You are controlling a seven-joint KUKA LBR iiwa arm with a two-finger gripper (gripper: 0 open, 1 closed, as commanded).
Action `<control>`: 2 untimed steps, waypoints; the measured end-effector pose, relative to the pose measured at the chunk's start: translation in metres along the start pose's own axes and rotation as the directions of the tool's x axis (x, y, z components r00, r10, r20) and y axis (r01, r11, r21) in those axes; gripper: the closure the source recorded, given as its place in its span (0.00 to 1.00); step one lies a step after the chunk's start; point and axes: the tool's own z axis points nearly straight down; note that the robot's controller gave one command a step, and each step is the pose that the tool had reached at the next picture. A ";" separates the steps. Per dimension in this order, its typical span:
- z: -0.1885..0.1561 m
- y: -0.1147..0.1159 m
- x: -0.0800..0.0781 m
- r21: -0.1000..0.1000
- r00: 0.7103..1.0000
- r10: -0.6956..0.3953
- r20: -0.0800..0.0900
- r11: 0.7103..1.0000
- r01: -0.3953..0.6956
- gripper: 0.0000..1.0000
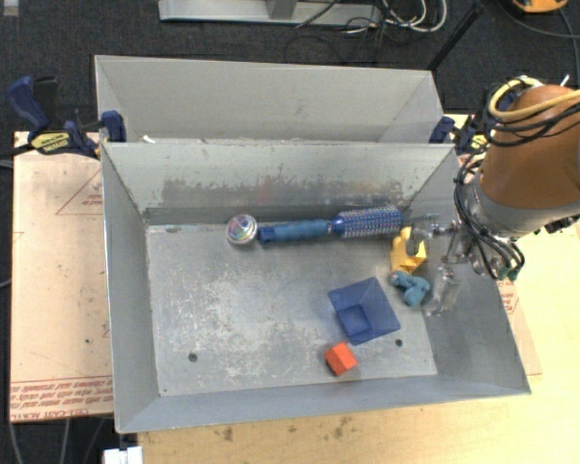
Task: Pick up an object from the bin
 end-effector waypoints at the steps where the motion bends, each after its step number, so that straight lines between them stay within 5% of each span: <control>1: 0.090 0.051 0.001 0.007 0.917 -0.399 0.012 0.917 0.399 0.00; 2: 0.101 0.076 0.020 0.010 0.902 -0.431 0.015 0.902 0.431 0.00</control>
Offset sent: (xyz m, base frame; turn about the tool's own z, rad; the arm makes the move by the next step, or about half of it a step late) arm -0.0070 0.0627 -0.1138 -0.4513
